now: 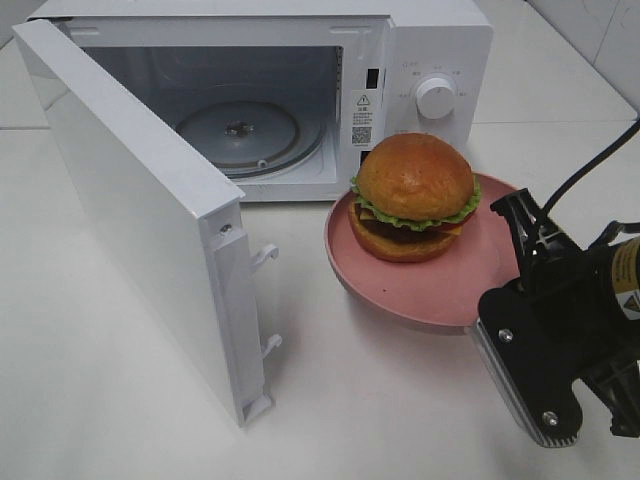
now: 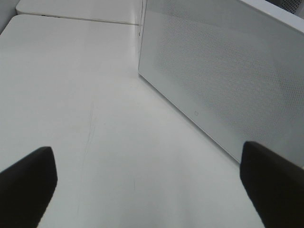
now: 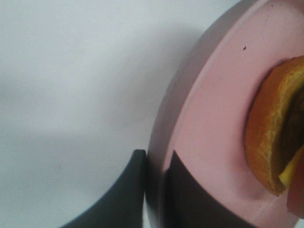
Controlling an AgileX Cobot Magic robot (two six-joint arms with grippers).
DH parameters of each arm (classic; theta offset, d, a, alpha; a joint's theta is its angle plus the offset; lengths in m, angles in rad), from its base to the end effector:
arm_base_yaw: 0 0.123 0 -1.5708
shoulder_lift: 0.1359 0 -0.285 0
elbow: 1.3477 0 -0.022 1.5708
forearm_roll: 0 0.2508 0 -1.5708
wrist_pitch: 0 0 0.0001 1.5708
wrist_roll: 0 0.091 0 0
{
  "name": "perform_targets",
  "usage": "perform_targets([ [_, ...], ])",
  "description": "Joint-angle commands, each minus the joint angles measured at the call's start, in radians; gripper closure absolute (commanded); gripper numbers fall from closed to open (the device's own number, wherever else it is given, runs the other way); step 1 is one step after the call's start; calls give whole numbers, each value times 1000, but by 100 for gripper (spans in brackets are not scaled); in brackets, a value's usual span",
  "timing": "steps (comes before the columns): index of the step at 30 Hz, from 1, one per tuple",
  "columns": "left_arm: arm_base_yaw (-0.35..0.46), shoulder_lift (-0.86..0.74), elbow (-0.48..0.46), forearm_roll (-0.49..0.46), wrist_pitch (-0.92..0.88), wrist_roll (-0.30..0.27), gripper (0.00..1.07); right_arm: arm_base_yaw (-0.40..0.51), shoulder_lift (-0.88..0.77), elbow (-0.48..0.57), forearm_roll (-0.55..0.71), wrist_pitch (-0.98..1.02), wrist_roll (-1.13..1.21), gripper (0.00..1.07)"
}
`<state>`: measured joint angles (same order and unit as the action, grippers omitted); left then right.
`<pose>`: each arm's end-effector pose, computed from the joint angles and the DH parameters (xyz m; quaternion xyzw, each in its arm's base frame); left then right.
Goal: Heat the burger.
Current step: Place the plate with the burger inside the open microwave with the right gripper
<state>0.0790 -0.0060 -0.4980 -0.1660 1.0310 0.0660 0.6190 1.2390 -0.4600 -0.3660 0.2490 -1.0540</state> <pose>-0.0039 -0.0133 0.2800 -0.0033 0.8414 -0.0440 0.5386 0.1726 0.1131 0.1871 -0.7970 0.5123 -0.1607 0.2765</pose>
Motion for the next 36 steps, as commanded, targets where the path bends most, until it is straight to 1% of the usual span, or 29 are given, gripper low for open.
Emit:
perform_targets([
  [1,2,-17,2,-3,-2,-4,6,-33,-15,-20,153,-48,-206,107],
  [2,2,-17,2,-3,-2,-4,6,-46,-15,-20,236,-46,-296,107],
  [3,2,-17,2,-3,-2,-4,6,-46,-15,-20,236,-46,-296,107],
  [4,2,-17,2,-3,-2,-4,6,-52,-15,-20,281,-45,-342,107],
  [5,2,-17,2,-3,-2,-4,6,-62,-15,-20,357,-44,-422,107],
  [8,2,-17,2,-3,-2,-4,6,-66,-15,-20,394,-43,-464,107],
  [10,2,-17,2,-3,-2,-4,6,-85,-15,-22,519,-43,-590,107],
  [11,2,-17,2,-3,-2,-4,6,-85,-15,-22,519,-43,-590,107],
  [12,2,-17,2,-3,-2,-4,6,-101,-14,-28,620,-33,-691,107],
  [13,2,-17,2,-3,-2,-4,6,-121,-14,-38,662,-20,-753,107],
  [19,2,-17,2,-3,-2,-4,6,-130,-1,-79,661,25,-759,107],
  [21,2,-17,2,-3,-2,-4,6,-130,48,-123,638,54,-759,107],
  [25,2,-17,2,-3,-2,-4,6,-129,75,-157,636,54,-760,107],
  [27,2,-17,2,-3,-2,-4,6,-128,88,-187,598,55,-759,107],
  [31,2,-17,2,-3,-2,-4,6,-127,102,-206,591,60,-759,107],
  [36,2,-17,2,-3,-2,-4,6,-87,118,-216,565,51,-756,107],
])
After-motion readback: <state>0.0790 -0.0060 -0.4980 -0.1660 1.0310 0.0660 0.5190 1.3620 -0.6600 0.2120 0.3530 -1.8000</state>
